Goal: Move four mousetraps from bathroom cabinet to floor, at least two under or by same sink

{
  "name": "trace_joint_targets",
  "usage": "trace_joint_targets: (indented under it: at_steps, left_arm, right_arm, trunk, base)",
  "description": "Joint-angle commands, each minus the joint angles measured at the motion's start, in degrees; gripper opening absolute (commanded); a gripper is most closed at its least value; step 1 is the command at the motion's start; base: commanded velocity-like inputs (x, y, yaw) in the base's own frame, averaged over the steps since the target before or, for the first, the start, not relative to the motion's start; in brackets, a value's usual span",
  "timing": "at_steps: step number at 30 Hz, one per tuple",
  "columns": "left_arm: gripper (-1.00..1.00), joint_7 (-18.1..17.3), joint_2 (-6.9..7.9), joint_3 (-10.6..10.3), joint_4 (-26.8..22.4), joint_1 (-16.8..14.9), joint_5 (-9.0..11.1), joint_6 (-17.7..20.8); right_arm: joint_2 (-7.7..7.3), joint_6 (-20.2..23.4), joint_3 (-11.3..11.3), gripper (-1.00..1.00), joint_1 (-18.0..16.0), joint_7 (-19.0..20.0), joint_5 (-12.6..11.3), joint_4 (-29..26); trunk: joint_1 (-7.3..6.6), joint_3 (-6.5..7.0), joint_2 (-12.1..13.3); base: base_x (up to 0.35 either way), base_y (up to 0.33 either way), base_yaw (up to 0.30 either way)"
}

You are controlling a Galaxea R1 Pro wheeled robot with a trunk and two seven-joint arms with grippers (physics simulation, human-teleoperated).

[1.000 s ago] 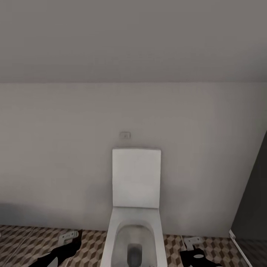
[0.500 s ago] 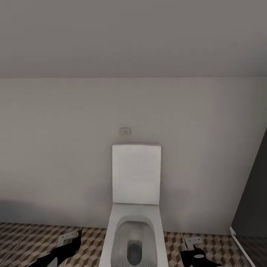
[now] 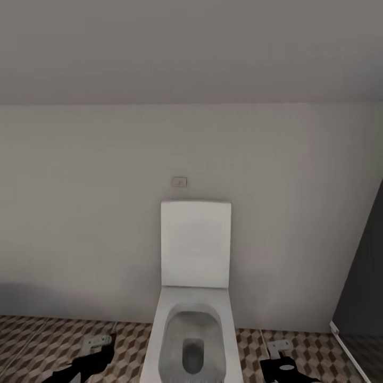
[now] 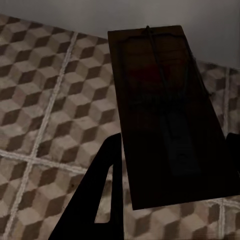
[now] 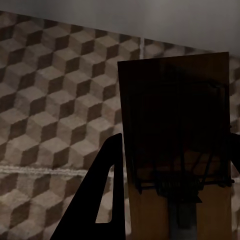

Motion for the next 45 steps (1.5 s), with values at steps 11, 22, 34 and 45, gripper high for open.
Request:
trace_joint_targets:
  at_steps: [11, 22, 34, 45]
  left_arm:
    - [-1.00, 3.2, -0.15, -0.3, 2.0, 0.0, -3.3, -4.2]
    - [-1.00, 3.7, -0.19, -0.3, 2.4, 0.0, -3.4, -4.5]
    - [-1.00, 3.7, -0.24, -0.3, 2.8, 0.0, -4.6, -4.5]
    - [-1.00, 3.7, -0.29, -0.3, 2.8, 0.0, -4.8, -4.5]
  right_arm:
    - [0.02, -0.4, 0.5, -1.00, -0.1, 0.1, -0.7, 0.2]
    - [0.02, -0.5, 0.5, -1.00, -0.1, 0.1, -0.7, 0.2]
    - [0.02, -0.5, 0.5, -1.00, -0.1, 0.1, -0.7, 0.1]
    - [0.02, -1.2, 0.5, -1.00, -0.1, 0.1, -0.8, 0.2]
  trunk:
    - [2.41, -2.04, -4.5]
    - [4.83, -4.01, -8.9]
    - [7.46, -6.17, -13.7]
    - [9.88, -8.14, -18.1]
  base:
    - [0.000, 0.000, 0.000]
    - [0.000, 0.000, 0.000]
    - [0.000, 0.000, 0.000]
    - [0.000, 0.000, 0.000]
